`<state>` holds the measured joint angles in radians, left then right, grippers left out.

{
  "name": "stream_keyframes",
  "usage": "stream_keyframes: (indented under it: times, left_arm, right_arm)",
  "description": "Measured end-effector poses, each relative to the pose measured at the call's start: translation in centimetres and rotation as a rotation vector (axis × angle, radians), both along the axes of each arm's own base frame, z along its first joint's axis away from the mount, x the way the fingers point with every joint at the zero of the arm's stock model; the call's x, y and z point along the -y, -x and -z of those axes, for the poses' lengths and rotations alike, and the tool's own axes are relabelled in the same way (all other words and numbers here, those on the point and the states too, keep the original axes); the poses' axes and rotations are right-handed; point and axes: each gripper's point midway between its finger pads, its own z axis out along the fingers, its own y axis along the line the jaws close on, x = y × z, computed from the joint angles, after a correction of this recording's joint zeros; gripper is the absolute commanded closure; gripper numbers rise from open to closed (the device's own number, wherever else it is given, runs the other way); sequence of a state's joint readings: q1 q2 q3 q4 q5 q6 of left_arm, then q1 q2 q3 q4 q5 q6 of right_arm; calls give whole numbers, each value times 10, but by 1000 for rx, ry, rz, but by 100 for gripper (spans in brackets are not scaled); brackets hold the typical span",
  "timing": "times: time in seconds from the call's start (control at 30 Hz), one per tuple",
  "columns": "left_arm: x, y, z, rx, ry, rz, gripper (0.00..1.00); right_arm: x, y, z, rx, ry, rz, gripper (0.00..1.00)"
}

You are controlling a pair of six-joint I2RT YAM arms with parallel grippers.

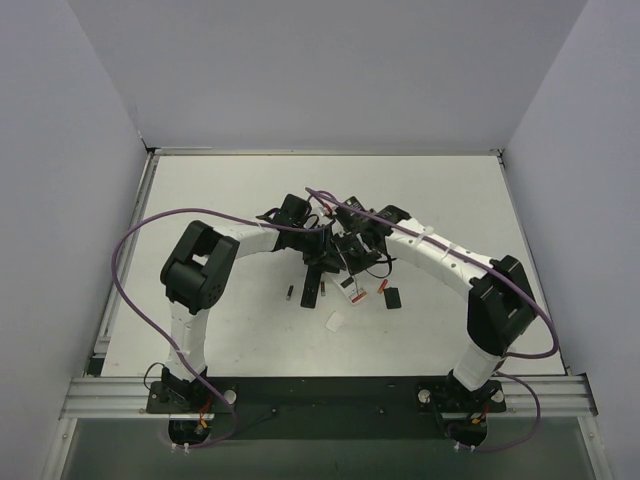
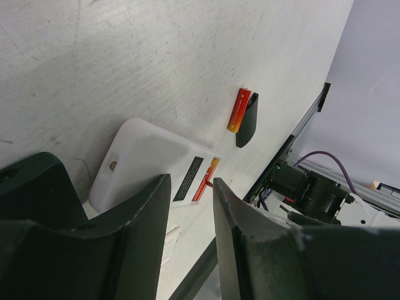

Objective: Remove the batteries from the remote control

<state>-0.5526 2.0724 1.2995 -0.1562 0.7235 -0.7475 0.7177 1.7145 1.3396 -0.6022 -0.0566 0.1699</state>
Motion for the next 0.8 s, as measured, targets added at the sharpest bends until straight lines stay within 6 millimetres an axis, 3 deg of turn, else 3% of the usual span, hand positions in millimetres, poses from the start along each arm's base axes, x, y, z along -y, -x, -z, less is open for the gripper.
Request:
stream_keyframes:
  times: [0.37,0.8]
  left_arm:
    - [0,0,0,1,-2,2,56]
    - [-1,0,1,0,-3,2,56]
  right_arm:
    - [14,14,-4,106,-97,45,100]
    - [17,28,-6,207,-119,68,100]
